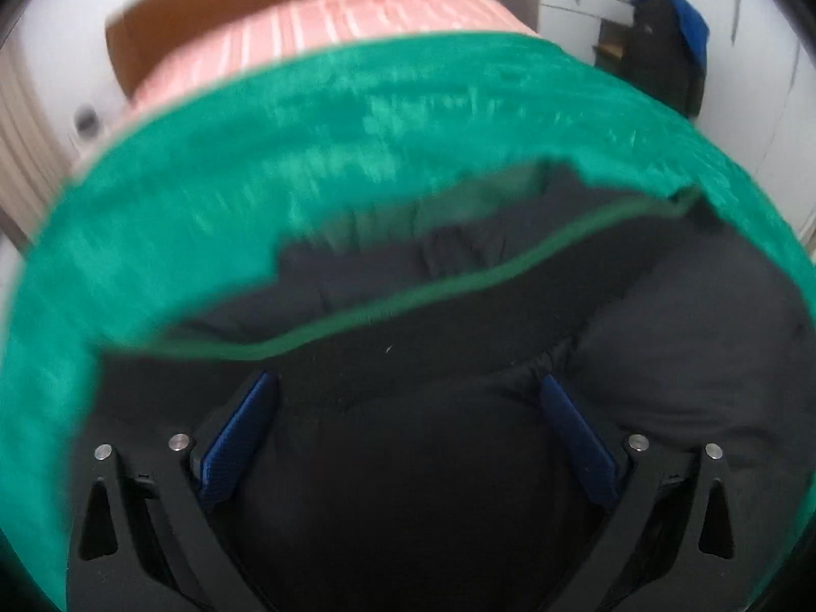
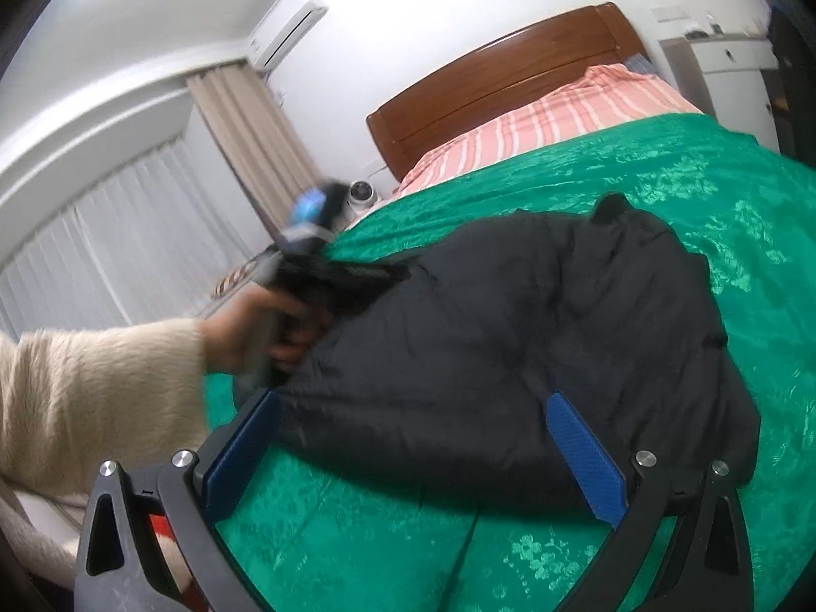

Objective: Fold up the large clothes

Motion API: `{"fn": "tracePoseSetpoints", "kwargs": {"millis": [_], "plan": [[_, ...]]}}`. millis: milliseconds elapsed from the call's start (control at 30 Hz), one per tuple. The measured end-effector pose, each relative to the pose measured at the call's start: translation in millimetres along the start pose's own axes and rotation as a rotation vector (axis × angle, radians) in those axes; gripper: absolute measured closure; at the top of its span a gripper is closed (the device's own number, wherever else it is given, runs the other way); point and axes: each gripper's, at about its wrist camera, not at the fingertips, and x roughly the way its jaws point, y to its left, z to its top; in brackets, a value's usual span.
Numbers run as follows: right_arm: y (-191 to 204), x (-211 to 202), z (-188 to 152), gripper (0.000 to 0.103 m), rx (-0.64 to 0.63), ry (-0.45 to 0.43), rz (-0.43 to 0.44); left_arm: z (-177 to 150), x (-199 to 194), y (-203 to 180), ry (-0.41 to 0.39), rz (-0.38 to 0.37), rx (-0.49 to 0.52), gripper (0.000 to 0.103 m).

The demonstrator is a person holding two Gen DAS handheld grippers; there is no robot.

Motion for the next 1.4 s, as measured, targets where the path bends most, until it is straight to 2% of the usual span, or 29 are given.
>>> {"fn": "tracePoseSetpoints", "kwargs": {"millis": [100,200,267,333,400,467,500,600,700,833,933,1000,1067,1133,1267,1400], "plan": [[-3,2,-2,0.001,0.004,0.007,0.005,-11,-2,-10,-0.059,0.053,0.042,0.001],[-8,6,2,0.001,0.030,0.006,0.014,-7,-15,-6,-0.034,0.060,0.046,0.002],[-11,9,5,0.001,0.040,-0.003,0.016,-6,-33,-8,-0.029,0.047,0.032,0.002],[-11,8,5,0.001,0.032,0.000,0.016,-14,-52,-12,-0.060,0.010,0.046,0.002],[-10,7,5,0.001,0.018,0.000,0.014,-32,-65,-29,-0.073,0.002,0.111,0.002],[-9,8,5,0.001,0.012,-0.002,0.012,-50,-62,-42,-0.070,0.037,0.174,0.002],[-10,9,6,0.001,0.017,-0.002,0.015,-58,-54,-42,-0.081,0.048,0.173,0.001],[-11,11,5,0.001,0.030,0.006,0.012,-62,-43,-31,-0.093,0.008,0.095,0.001],[-10,11,4,0.001,0.019,0.014,-0.001,-63,-39,-35,-0.102,0.033,0.116,0.001],[-15,8,5,0.001,0.044,-0.001,-0.006,-58,-58,-37,-0.059,0.039,0.116,0.003],[-18,5,5,0.001,0.058,-0.011,-0.003,-75,-93,-41,-0.089,-0.006,0.118,0.003],[-19,4,6,0.001,0.062,-0.015,-0.001,-96,-105,-48,-0.091,-0.003,0.149,0.003],[-21,4,7,0.001,0.075,-0.020,0.002,-119,-98,-55,-0.063,0.004,0.189,0.002],[-22,4,8,0.001,0.092,-0.026,0.012,-131,-83,-53,-0.046,0.002,0.172,0.001],[-23,4,7,0.001,0.096,-0.025,-0.001,-137,-75,-57,-0.078,0.027,0.164,0.001],[-25,1,5,0.001,0.094,-0.029,-0.032,-139,-89,-56,-0.061,0.011,0.137,0.003]]}}
